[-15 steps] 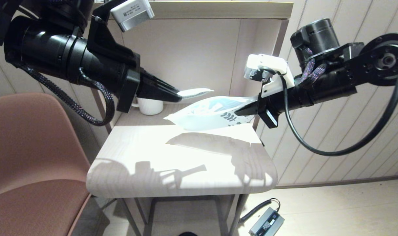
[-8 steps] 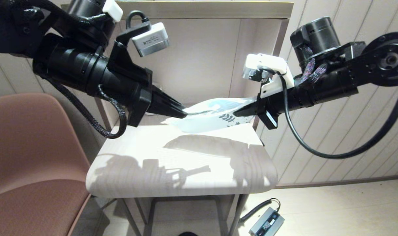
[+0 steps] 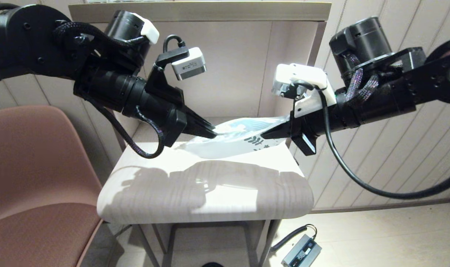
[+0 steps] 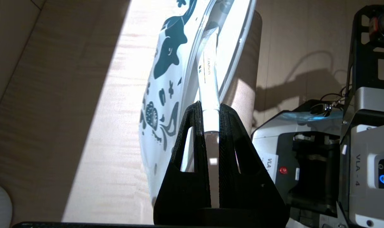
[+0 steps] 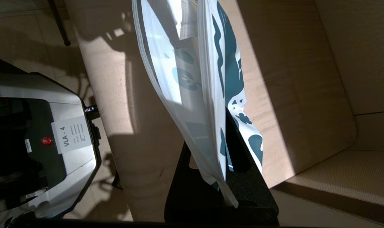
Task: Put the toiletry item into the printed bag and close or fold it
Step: Place the toothpaste in the storage bag
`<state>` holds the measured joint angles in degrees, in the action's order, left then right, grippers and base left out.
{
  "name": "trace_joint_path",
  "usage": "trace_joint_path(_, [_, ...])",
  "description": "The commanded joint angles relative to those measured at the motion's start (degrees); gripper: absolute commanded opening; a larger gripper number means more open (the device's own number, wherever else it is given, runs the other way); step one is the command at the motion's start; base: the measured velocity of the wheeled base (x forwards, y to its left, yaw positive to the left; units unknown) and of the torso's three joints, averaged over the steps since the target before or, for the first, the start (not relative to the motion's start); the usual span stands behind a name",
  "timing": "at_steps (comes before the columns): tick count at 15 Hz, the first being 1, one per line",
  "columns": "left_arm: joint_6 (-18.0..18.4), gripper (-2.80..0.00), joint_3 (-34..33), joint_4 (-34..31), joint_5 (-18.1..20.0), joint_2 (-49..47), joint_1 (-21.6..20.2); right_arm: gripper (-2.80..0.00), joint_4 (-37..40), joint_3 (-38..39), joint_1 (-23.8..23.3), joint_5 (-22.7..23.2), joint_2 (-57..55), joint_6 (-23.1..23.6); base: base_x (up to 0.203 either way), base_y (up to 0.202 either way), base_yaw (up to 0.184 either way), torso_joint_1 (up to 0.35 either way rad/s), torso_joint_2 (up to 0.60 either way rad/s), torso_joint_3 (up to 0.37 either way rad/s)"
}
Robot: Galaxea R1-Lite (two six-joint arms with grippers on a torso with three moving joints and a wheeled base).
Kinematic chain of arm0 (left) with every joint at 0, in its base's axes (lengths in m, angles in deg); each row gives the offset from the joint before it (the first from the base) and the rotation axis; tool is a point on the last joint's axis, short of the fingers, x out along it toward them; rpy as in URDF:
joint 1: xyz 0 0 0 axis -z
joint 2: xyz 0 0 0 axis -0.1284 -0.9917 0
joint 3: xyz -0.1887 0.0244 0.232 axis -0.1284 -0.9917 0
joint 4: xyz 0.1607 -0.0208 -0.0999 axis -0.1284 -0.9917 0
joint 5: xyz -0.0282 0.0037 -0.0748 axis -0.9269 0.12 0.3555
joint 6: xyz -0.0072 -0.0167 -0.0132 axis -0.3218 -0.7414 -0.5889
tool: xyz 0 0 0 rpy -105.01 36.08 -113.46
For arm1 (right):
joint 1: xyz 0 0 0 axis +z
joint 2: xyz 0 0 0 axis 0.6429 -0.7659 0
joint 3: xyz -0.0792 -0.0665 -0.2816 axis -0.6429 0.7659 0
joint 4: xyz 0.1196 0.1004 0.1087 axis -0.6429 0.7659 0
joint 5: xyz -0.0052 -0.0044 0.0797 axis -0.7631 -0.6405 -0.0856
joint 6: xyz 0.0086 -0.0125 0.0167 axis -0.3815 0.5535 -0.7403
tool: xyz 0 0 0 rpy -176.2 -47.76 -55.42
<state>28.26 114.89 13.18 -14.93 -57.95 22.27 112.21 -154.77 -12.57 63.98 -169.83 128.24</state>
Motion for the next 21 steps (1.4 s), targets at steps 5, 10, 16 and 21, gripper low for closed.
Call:
trace_joint_path(5, [0.2, -2.80, 0.0, -0.2, 0.1, 0.3, 0.0, -2.80, -2.1, 5.3, 1.8, 0.2, 2.9, 0.4, 0.000, 0.000, 0.000, 0.000, 0.00, 0.000])
trace_joint_path(10, [0.2, -2.80, -0.1, -0.7, 0.1, -0.1, 0.0, -2.80, -2.2, 7.4, 3.0, 0.2, 5.0, 0.4, 0.000, 0.000, 0.000, 0.000, 0.00, 0.000])
trace_joint_path(16, [0.2, -2.80, 0.0, -0.9, 0.0, 0.1, 0.0, -2.80, -2.2, 8.5, 4.7, 0.1, 5.3, 0.5, 0.000, 0.000, 0.000, 0.000, 0.00, 0.000])
trace_joint_path(21, [0.3, -2.80, 0.1, -0.3, 0.0, 0.6, 0.0, -2.80, -2.3, 9.7, 6.0, -1.5, 6.1, 0.9, 0.000, 0.000, 0.000, 0.000, 0.00, 0.000])
